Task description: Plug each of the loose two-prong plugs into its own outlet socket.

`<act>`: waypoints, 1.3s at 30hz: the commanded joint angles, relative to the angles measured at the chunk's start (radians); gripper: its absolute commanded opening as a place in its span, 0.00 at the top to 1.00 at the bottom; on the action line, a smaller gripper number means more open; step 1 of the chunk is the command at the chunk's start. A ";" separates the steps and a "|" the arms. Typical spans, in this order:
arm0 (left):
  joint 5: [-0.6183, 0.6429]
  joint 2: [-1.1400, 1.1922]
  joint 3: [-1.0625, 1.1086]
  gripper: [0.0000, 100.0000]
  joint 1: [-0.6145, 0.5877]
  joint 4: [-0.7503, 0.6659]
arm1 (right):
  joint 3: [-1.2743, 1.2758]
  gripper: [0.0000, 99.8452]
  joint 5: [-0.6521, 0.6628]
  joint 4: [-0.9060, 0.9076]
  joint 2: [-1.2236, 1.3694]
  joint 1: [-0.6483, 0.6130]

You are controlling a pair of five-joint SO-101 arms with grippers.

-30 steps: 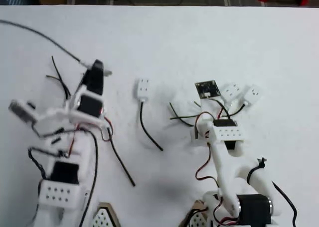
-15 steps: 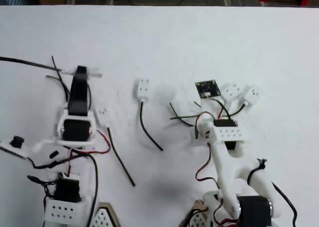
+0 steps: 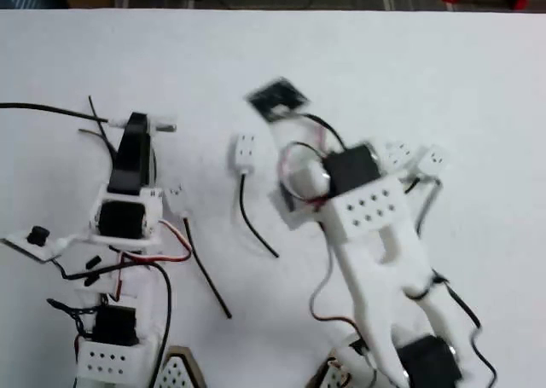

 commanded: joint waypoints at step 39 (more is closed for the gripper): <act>0.002 -0.010 -0.003 0.98 0.229 0.206 | -1.421 0.87 0.064 0.061 0.912 -0.189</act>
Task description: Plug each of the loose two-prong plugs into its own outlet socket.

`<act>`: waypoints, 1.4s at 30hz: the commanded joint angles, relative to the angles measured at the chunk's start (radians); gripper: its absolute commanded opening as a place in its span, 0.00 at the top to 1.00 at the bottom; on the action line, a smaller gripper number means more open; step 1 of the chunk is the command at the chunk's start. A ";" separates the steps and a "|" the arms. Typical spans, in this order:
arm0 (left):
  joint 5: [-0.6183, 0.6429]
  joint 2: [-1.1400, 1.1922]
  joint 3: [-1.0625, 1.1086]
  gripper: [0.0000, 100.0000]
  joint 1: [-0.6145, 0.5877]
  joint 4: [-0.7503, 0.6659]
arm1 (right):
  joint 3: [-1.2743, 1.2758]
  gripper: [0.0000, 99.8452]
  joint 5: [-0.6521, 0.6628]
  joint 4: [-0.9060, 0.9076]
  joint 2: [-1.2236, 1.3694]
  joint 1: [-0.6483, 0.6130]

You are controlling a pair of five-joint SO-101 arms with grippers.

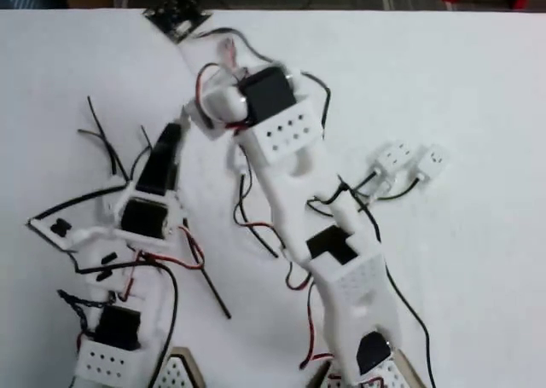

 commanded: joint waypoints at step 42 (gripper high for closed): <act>0.002 -0.012 -0.011 0.98 -0.016 0.028 | 0.359 0.87 0.153 -0.002 -0.311 -0.062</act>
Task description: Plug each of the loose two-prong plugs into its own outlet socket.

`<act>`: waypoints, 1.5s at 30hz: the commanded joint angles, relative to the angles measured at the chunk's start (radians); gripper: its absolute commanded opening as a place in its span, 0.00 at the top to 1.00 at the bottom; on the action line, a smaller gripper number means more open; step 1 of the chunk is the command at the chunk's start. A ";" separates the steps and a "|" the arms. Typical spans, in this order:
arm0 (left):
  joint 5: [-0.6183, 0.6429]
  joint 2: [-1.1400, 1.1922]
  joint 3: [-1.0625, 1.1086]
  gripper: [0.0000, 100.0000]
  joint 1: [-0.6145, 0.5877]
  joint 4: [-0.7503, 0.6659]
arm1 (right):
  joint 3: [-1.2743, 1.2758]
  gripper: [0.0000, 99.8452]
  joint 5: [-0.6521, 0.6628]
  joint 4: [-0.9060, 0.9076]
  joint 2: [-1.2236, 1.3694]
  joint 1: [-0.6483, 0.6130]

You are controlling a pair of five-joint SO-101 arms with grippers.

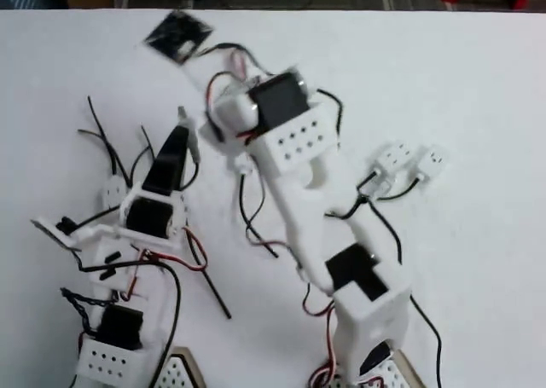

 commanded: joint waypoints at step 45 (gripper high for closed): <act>0.002 -0.012 -0.014 0.98 0.024 0.003 | -0.003 0.95 0.137 -0.145 -0.079 -0.160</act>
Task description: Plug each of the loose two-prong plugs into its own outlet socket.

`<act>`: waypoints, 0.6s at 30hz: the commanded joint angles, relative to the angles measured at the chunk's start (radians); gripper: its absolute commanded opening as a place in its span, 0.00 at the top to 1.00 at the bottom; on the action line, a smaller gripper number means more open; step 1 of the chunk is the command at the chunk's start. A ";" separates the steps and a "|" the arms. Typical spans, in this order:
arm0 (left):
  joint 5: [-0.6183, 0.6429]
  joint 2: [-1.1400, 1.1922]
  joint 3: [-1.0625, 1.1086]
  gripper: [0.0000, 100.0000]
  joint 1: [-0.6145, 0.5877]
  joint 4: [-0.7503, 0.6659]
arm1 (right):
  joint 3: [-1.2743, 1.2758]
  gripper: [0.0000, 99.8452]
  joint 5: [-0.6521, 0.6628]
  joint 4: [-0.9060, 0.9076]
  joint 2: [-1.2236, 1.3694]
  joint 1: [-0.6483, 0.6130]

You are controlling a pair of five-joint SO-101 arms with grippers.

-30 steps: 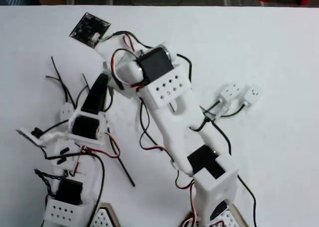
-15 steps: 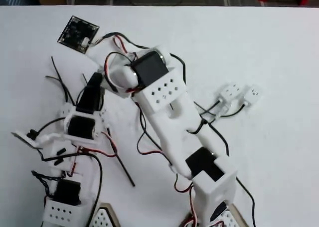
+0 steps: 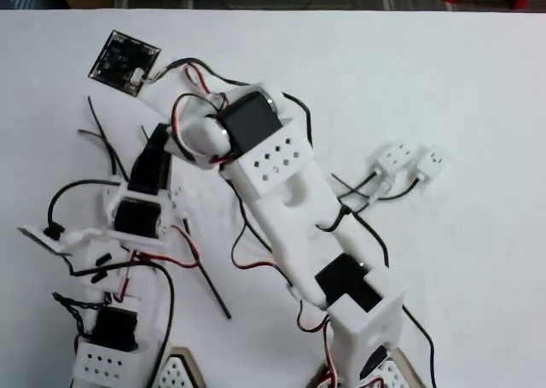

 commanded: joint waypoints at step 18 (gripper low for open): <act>0.006 0.001 -0.012 0.98 0.027 0.009 | -0.006 0.95 0.157 0.077 -0.139 0.107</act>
